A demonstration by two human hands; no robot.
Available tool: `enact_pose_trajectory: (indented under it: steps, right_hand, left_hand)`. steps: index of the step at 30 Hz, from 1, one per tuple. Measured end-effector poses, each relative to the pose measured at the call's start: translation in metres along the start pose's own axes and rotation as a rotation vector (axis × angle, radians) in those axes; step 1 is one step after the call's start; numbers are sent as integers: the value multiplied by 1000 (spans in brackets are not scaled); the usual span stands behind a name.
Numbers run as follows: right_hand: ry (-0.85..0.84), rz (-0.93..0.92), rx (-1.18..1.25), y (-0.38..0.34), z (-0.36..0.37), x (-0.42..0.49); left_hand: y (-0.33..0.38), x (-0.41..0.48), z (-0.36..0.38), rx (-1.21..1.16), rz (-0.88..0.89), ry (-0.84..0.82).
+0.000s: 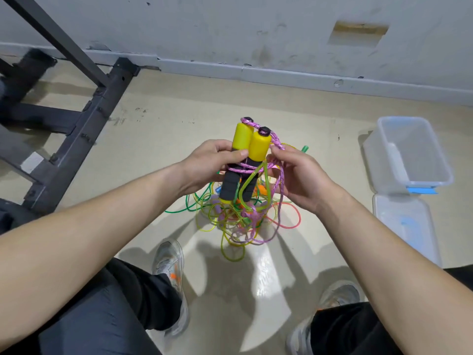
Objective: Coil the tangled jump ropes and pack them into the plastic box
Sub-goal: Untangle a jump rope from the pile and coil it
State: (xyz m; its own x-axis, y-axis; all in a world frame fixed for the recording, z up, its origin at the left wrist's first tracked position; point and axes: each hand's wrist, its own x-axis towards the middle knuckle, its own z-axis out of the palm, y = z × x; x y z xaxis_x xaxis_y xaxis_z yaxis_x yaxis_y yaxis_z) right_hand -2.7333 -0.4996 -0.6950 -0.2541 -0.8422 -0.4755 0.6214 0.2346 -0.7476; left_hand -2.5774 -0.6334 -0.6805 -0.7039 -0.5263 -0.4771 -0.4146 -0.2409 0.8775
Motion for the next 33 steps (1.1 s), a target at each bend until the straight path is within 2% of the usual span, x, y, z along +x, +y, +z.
enact_pose_trajectory:
  steps: [4, 9, 12, 15, 17, 21, 22, 26, 30, 32, 33]
  right_hand:
    - [43, 17, -91, 2, 0, 0]
    - [101, -58, -300, 1, -2, 0]
    - [22, -32, -336, -2, -2, -3]
    - [-134, -24, -424, 0, 3, -7]
    - [-118, -95, -489, 5, 6, -7]
    - [-8, -130, -334, 14, 10, -3]
    - [-1, -119, -303, 14, 8, -2]
    - [-68, -51, -190, 15, 2, -2]
    - [-31, -50, -69, 19, -3, 2]
    - [-11, 8, -155, 14, -13, 5]
    - [5, 35, -297, 10, -20, 5]
  left_hand:
    - [3, -1, -1, -137, 16, -6]
    - [10, -4, -4, 71, 1, -61]
    - [11, -6, -2, 39, 3, -108]
    - [9, -5, 6, 22, -26, -40]
    - [7, -6, 10, -49, -101, -19]
    - [4, -14, 9, -260, -100, -309]
    - [0, -13, 7, -245, -81, -342]
    - [-12, -9, 5, -59, -46, -226]
    - [-10, -7, 4, 46, -4, -171]
    - [-8, -5, -7, 103, -19, -199]
    - [-8, -4, -15, 132, -37, -212]
